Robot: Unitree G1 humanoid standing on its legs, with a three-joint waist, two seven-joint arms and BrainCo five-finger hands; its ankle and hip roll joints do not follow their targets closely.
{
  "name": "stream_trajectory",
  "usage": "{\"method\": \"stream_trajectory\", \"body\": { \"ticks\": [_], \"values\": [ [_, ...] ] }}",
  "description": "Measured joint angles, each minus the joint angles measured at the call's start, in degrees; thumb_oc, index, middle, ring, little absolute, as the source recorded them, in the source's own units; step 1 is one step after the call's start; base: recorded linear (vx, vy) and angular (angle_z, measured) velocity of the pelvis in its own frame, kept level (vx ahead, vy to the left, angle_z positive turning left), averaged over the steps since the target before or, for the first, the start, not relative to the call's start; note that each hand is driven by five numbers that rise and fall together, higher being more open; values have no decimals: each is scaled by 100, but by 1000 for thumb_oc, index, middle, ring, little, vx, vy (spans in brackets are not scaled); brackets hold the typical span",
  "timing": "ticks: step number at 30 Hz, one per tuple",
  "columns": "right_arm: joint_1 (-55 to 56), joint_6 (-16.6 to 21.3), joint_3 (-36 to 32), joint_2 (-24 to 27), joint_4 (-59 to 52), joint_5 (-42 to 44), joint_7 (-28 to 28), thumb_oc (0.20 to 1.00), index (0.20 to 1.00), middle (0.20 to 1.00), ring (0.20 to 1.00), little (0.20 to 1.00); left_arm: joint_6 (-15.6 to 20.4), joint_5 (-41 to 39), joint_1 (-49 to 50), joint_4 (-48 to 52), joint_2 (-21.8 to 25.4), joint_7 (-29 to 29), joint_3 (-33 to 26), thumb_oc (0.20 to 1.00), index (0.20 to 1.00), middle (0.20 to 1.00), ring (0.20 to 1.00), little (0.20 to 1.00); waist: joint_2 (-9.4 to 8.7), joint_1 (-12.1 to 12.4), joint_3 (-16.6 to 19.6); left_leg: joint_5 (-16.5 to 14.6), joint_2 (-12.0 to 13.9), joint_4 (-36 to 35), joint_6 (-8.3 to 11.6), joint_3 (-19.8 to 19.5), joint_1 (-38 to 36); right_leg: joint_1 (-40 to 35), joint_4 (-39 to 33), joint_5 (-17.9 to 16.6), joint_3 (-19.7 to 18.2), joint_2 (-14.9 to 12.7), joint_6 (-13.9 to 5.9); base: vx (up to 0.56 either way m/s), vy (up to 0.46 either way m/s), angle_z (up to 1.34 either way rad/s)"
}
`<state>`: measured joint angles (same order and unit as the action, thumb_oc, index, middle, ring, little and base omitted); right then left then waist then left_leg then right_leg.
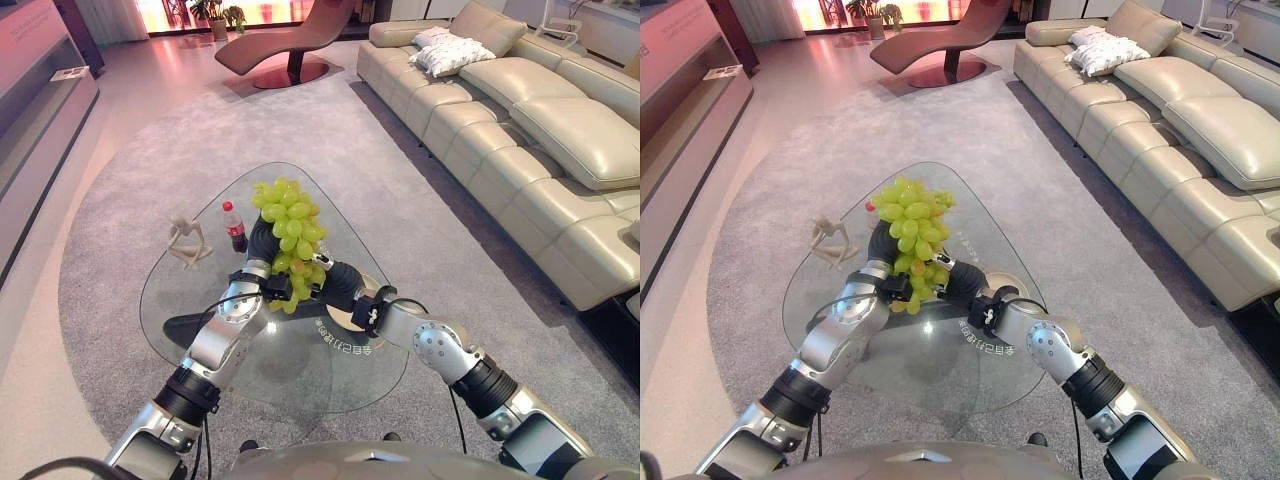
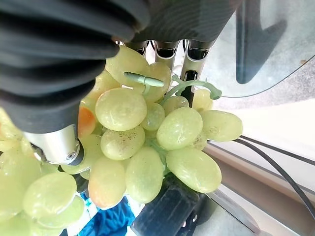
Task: Pick up fruits into the plate
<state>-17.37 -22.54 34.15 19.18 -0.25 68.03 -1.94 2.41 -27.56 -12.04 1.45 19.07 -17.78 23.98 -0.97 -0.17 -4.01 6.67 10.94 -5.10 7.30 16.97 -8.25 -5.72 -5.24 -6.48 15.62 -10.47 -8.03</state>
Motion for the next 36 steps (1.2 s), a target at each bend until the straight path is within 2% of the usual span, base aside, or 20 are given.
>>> {"method": "stream_trajectory", "body": {
  "ticks": [7, 8, 9, 27, 36],
  "values": [
    [1, 24, 9, 0, 0, -72, -1, 200, 200, 200, 200, 200, -101, -244, 0, -9, 2, 82, -7, 200, 200, 200, 200, 200, 7, 2, 32, 0, 0, 0, 0, 33, -10, 16, 0, -4, -34, 2, 5, -1, 1, 0],
    [4, 24, 9, 0, 0, -73, -1, 200, 200, 200, 200, 200, -101, -300, 0, -19, 2, 106, -7, 777, 777, 777, 777, 777, 10, 2, 56, 0, 0, 0, 0, 39, -10, 19, 0, -5, -41, 2, 6, -9, 10, -3],
    [11, 23, 11, 1, 0, -77, -1, 200, 200, 200, 200, 200, -100, -361, 0, -34, 2, 138, -10, 1000, 1000, 1000, 1000, 1000, 13, -3, 90, 0, 0, 0, 0, 44, -9, 24, 0, -5, -45, 3, 6, 0, 0, 0],
    [67, 56, 57, 1, -1, -174, 83, 200, 200, 200, 200, 200, -141, -506, 0, -57, 111, 477, -16, 1000, 1000, 1000, 1000, 1000, 38, -11, 150, 0, 0, -1, 0, 47, -11, 27, 0, -10, -61, 2, 14, 0, 0, 0],
    [104, 77, 59, 1, -3, -192, 129, 200, 200, 200, 200, 200, -333, -510, 1, -56, 123, 839, -141, 1000, 1000, 1000, 1000, 1000, 70, -15, 154, -1, 0, -2, -1, 47, -10, 27, -1, -10, -61, 1, 15, 0, 0, 0]
  ]
}}
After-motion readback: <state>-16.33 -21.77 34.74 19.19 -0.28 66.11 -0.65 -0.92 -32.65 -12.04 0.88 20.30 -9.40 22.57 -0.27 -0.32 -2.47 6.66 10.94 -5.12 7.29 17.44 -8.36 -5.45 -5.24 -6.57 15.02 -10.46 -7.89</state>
